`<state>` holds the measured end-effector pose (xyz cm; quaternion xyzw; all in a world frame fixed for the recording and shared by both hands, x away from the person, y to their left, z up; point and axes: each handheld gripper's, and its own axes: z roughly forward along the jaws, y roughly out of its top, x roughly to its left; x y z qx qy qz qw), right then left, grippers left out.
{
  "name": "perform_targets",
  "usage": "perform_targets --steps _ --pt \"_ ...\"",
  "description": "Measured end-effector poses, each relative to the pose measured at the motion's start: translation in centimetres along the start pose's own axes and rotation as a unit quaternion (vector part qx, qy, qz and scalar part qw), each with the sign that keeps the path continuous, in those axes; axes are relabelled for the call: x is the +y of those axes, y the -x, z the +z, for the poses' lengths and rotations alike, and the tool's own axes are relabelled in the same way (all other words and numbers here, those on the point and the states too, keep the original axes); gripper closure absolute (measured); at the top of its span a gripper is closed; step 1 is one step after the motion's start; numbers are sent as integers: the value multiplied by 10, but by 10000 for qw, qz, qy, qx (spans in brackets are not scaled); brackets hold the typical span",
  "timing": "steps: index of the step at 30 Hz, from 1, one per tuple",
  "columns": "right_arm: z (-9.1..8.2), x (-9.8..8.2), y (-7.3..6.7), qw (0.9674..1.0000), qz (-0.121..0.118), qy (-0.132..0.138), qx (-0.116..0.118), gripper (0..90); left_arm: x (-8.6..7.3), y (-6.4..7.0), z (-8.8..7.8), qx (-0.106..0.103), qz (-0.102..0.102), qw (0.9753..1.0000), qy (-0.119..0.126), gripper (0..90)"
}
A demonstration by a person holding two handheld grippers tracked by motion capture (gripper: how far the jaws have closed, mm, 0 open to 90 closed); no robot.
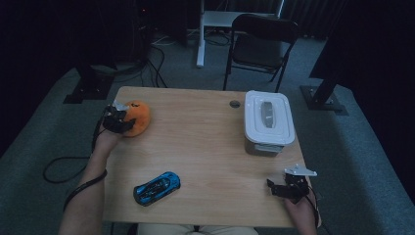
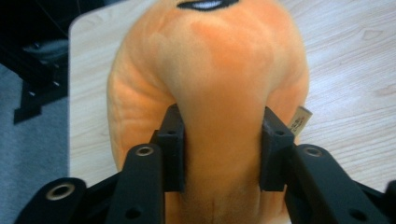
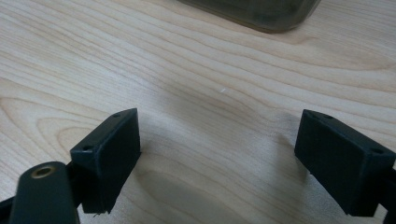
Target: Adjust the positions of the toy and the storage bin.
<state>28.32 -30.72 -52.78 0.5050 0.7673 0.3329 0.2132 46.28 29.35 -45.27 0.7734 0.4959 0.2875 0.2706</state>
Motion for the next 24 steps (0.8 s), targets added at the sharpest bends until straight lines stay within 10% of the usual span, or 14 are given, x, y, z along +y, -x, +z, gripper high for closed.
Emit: perform_targets --steps 10,24 --pt "0 0 0 10000 0 -1 0 138 -8 7 -37 -465 326 9981 238 640" --pt "0 0 0 10000 8 1 -8 138 -41 36 -84 -1232 1218 9846 233 635"
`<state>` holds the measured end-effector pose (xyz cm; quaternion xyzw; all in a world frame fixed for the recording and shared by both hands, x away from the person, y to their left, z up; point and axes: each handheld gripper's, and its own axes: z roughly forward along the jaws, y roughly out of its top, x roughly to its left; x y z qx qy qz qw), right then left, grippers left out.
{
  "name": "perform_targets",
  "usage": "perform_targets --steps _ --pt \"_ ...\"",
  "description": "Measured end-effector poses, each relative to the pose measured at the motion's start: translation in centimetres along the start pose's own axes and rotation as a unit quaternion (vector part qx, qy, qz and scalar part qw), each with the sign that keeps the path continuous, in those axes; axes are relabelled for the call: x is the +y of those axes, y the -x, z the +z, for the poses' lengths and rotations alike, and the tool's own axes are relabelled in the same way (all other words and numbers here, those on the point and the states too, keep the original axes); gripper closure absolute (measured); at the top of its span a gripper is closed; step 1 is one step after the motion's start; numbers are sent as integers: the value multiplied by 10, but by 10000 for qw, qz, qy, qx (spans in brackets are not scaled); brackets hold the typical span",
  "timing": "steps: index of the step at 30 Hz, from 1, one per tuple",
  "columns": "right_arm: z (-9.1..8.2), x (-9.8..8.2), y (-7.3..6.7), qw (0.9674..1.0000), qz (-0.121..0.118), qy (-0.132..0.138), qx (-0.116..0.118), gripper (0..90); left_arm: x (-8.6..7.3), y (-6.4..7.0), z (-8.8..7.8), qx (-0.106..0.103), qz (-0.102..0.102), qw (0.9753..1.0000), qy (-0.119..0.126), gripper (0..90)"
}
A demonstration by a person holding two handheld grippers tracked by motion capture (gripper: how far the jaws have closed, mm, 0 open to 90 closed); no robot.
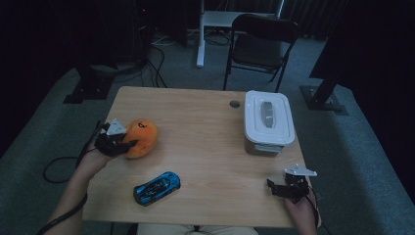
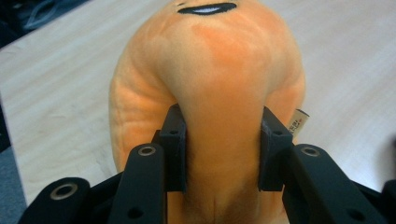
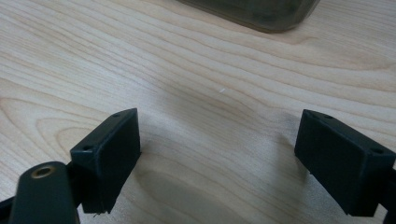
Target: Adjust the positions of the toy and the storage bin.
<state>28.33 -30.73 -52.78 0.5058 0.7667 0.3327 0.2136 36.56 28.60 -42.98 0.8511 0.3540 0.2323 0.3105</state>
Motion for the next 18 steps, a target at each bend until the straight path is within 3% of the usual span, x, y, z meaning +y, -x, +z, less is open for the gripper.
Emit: perform_targets --steps 1,8,12,16,18 --pt "0 0 0 10000 0 0 0 138 -2 3 -4 -80 -2 10000 -2 635" --pt "0 0 0 10000 -1 0 -3 138 -24 15 -18 -12 198 9996 -199 630" --pt "0 0 0 10000 10 -1 -8 138 -36 13 -26 24 80 9998 -167 627" --pt "0 0 0 10000 10 0 -10 138 -44 11 -17 -11 4 9993 -367 620" --pt "0 0 0 10000 11 0 -9 138 -46 11 -15 -50 -98 9995 -293 570"
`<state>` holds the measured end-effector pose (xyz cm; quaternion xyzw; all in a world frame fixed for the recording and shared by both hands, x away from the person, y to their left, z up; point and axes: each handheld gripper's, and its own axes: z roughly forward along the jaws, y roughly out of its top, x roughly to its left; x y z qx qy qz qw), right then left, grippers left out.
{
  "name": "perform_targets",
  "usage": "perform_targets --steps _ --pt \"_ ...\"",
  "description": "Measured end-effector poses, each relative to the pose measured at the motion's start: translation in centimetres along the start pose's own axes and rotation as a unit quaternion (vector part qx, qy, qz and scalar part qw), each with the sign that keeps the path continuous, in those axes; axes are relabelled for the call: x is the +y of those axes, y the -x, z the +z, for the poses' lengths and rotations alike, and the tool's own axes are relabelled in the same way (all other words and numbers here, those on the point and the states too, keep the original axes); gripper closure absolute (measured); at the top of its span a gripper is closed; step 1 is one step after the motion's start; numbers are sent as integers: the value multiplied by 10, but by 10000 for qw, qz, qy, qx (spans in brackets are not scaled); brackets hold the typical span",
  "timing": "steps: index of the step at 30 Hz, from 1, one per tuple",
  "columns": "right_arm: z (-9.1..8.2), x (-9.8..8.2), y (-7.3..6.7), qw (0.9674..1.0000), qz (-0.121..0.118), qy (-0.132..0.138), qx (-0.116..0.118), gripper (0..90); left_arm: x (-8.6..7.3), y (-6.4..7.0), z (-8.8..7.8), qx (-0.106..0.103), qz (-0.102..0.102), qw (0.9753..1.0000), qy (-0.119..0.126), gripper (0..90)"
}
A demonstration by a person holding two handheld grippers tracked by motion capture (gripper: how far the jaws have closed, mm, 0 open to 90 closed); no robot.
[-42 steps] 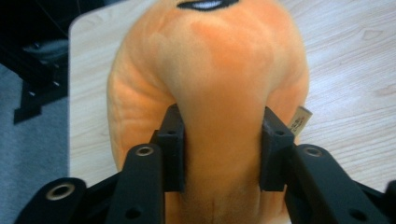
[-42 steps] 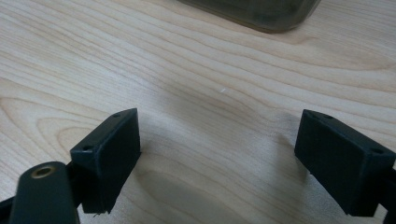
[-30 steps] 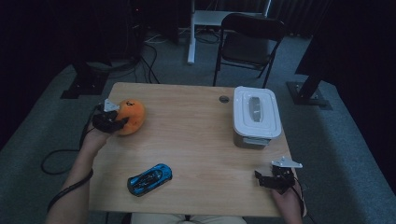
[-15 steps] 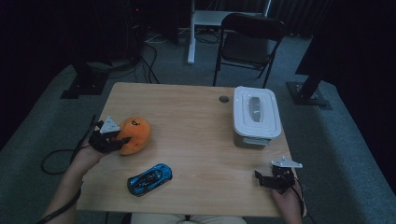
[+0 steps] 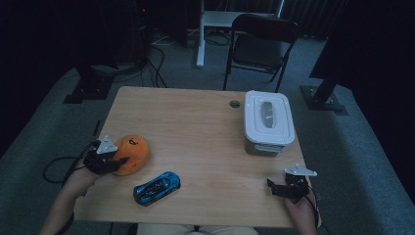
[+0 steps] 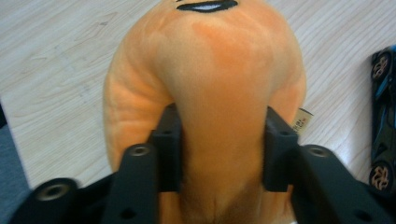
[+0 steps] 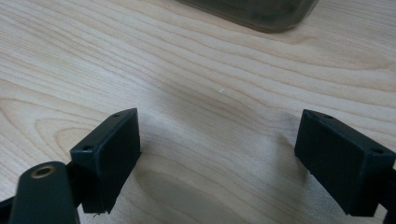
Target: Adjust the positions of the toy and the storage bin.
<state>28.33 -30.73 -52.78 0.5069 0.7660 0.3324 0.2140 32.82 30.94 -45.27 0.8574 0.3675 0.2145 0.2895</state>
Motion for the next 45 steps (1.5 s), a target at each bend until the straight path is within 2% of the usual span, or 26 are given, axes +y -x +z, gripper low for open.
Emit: perform_targets --steps 1,3,4,6,8,9,11,12,13,14,18,20,23,25,27,29,34,39,45 --pt "0 0 0 10000 -2 0 -1 137 0 -1 0 -79 -99 9999 -4 515" --pt "0 0 0 10000 -2 -3 4 135 0 -2 -1 -63 -193 9998 69 381" --pt "0 0 0 10000 -11 -10 10 130 0 -3 -2 -152 -225 9996 59 345" --pt "0 0 0 10000 -15 -24 20 125 1 -4 -4 -196 -295 9994 64 191" --pt "0 0 0 10000 -17 -28 22 125 2 -4 -7 -106 -366 9992 126 158" --pt "0 0 0 10000 -16 -28 24 124 3 -3 -8 -50 -395 9991 147 99" --pt "0 1 0 10000 -16 -26 27 121 5 -2 -11 95 -388 9990 196 88" --pt "1 1 0 10000 -14 -30 32 120 6 -2 -12 16 -416 9990 180 27" --pt "1 1 1 10000 -11 -30 29 120 9 -1 -14 -12 -481 9986 207 4" --pt "1 1 1 10000 -11 -28 26 120 10 0 -15 30 -504 9984 242 4" --pt "0 0 1 10000 92 -6 -2 120 20 6 -19 -25 -623 9966 538 4" --pt "-1 0 3 9999 111 -16 13 119 26 10 -18 -143 -689 9953 663 4" --pt "-3 0 9 9998 171 -67 -10 119 35 13 -11 -379 -843 9939 604 4" --pt "-5 1 15 9997 236 -43 -66 120 42 17 -5 -273 -758 9949 602 4" --pt "-7 4 18 9996 219 7 -172 120 48 20 0 -329 -761 9944 652 4" --pt "-10 6 21 9994 217 82 -240 120 56 23 6 -303 -653 9954 625 4" --pt "-12 15 31 9989 237 143 -378 120 77 33 27 -326 -526 9963 605 5" --pt "-9 21 44 9980 239 77 -580 123 95 47 51 -481 -348 9969 513 5" --pt "-2 23 54 9974 380 101 -611 123 115 64 78 -595 -245 9968 482 5"
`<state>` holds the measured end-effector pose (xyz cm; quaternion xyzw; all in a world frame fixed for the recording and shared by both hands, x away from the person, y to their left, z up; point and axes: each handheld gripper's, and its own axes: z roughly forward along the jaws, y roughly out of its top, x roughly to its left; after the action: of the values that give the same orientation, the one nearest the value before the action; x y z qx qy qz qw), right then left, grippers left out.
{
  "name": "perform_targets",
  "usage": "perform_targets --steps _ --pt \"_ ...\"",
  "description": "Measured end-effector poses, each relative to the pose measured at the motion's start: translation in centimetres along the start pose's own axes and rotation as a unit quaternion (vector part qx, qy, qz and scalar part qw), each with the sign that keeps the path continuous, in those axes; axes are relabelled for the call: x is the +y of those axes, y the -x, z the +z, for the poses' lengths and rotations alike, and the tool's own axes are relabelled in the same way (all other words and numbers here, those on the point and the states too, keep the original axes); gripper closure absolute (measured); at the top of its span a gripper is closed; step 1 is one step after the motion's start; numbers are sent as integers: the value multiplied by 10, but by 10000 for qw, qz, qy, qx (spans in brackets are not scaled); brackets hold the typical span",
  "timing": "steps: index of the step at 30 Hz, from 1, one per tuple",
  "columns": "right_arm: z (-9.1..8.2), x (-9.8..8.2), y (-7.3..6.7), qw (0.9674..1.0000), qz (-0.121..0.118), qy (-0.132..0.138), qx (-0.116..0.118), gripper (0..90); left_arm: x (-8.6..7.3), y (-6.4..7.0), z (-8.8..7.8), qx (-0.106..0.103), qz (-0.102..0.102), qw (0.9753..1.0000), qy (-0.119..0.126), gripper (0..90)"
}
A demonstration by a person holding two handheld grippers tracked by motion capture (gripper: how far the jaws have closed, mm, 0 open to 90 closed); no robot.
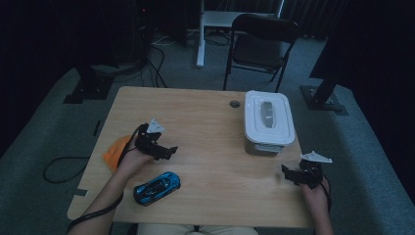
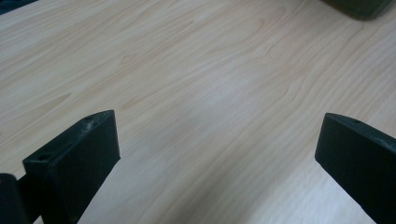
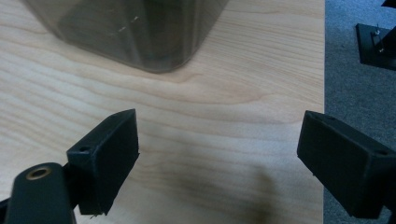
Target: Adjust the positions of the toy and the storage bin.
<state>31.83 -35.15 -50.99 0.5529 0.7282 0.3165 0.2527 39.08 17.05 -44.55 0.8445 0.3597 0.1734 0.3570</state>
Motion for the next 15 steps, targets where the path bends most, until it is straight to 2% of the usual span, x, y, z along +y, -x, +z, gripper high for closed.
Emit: perform_targets --steps 3,4,7,10,15 --pt "4 1 3 10000 11 -22 -39 123 8 6 14 -69 8 10000 -24 5" --pt "4 1 3 10000 11 -22 -39 123 8 6 14 -69 8 10000 -24 5" --pt "9 2 8 9999 117 -57 -62 123 20 14 32 -233 0 9997 34 5" --pt "10 5 13 9998 170 16 -121 123 28 20 45 -286 92 9995 -3 5" --pt "13 14 20 9993 169 74 -315 123 41 26 66 -422 46 9991 -23 5"
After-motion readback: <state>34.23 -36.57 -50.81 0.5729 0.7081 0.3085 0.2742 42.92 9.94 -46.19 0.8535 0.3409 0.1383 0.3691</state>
